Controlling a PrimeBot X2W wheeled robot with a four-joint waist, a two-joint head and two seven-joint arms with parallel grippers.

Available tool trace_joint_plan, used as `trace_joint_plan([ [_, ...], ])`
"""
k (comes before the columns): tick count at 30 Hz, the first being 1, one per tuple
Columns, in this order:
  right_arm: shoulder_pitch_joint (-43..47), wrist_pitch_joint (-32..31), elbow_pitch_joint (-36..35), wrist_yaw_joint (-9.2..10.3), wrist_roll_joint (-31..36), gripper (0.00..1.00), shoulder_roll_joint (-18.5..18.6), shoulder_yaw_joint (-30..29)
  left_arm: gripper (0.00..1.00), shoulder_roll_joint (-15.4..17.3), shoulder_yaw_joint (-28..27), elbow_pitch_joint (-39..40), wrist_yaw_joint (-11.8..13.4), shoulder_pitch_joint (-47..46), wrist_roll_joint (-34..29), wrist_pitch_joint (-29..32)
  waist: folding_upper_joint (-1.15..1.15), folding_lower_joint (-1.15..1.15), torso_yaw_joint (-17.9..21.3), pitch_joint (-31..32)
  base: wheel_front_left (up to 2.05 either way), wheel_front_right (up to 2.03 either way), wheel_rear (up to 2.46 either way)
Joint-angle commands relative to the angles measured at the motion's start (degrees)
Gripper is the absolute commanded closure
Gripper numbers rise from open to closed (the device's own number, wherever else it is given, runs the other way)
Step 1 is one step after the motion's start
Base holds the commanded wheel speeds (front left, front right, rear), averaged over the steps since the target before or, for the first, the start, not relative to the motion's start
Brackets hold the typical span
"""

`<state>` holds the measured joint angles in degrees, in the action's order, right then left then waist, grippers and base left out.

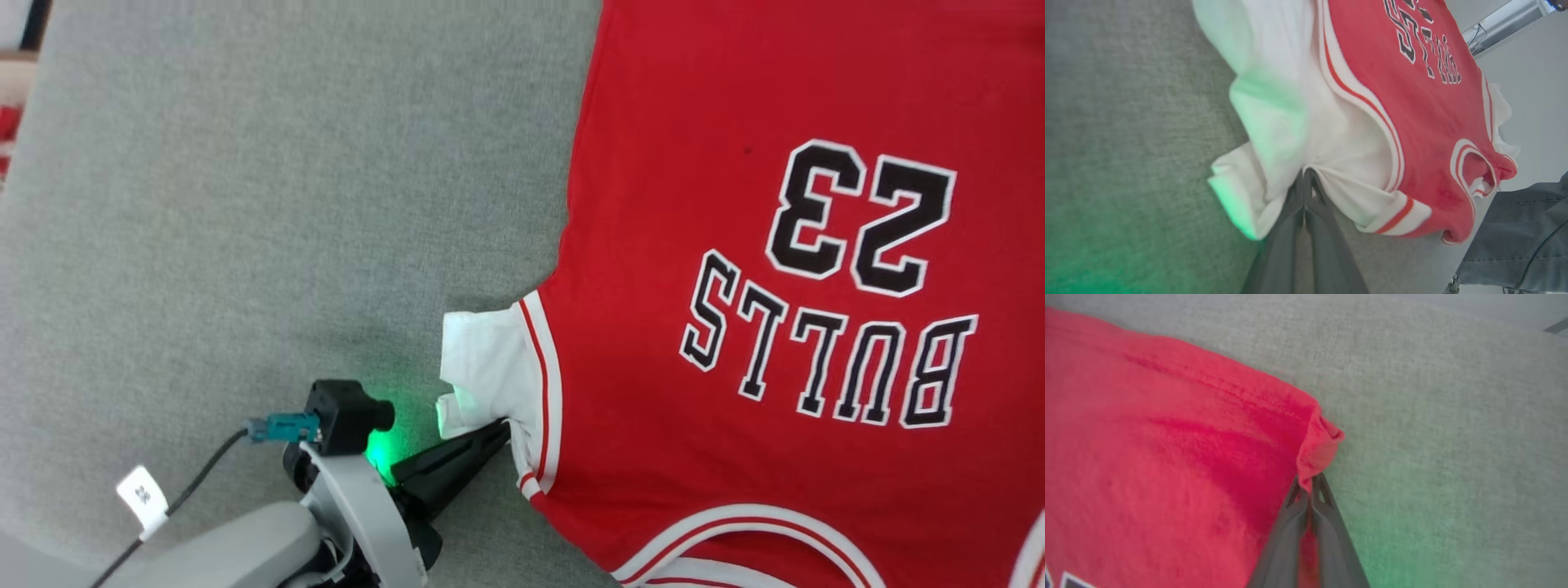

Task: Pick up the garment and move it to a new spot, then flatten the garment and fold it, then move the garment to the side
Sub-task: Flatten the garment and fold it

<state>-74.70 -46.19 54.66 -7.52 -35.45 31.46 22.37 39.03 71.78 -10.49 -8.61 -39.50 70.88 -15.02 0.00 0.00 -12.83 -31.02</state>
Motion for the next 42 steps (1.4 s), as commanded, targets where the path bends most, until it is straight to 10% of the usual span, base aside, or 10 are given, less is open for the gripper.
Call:
trace_joint_plan([
  [1, 5.35, -0.21, -2.40, 0.07, -2.17, 1.00, 2.01, 2.00, 1.00, -1.90, -0.39, -3.86, 2.01, 2.54, 1.55, 0.48, 0.00, 0.00, 0.75, 5.92, 0.00, 0.00, 0.00],
  [18, 53.93, -1.56, -43.94, 0.08, -26.15, 1.00, 26.55, -3.43, 1.00, -0.19, -14.77, 0.96, 2.04, 14.92, -3.44, -0.07, 0.00, 0.00, 6.10, 14.82, 0.00, 0.00, 0.00],
  [27, 84.32, 1.37, -58.46, 0.08, -24.76, 1.00, 20.29, -11.74, 1.00, -0.33, -18.78, 1.28, 1.90, 16.95, -5.35, -0.07, 0.00, 0.00, 8.52, 14.63, 0.00, 0.00, 0.00],
  [35, 89.68, -2.24, -64.95, 0.08, -18.13, 1.00, 10.85, -12.51, 1.00, -0.06, -18.71, 0.32, 1.57, 16.51, -5.30, 0.18, 0.00, 0.00, 9.87, 14.98, 0.00, 0.00, 0.00],
  [36, 89.15, -1.58, -65.08, 0.08, -17.28, 0.92, 9.67, -13.00, 1.00, -0.02, -18.56, 0.17, 1.56, 16.46, -5.26, 0.18, 0.00, 0.00, 10.01, 15.05, 0.00, 0.00, 0.00],
  [37, 88.55, -1.10, -65.36, 0.08, -16.22, 0.65, 8.85, -13.47, 1.00, 0.03, -18.48, 0.07, 1.57, 16.44, -5.21, 0.28, 0.00, 0.00, 10.15, 15.12, 0.00, 0.00, 0.00],
  [38, 88.06, -0.59, -65.76, 0.08, -15.25, 0.16, 8.31, -13.79, 1.00, 0.07, -18.41, 0.00, 1.56, 16.50, -5.11, 0.29, 0.00, 0.00, 10.30, 15.21, 0.00, 0.00, 0.00],
  [39, 87.75, -0.16, -66.26, 0.08, -14.43, 0.00, 8.01, -14.04, 1.00, 0.10, -18.35, -0.04, 1.53, 16.60, -5.00, 0.30, 0.00, 0.00, 10.44, 15.34, 0.00, 0.00, 0.00],
  [42, 89.08, 0.35, -68.50, 0.08, -13.90, 0.00, 8.08, -16.20, 1.00, -0.03, -17.94, -0.15, 1.42, 16.65, -5.02, 0.36, 0.00, 0.00, 10.22, 15.64, 0.00, 0.00, 0.00],
])
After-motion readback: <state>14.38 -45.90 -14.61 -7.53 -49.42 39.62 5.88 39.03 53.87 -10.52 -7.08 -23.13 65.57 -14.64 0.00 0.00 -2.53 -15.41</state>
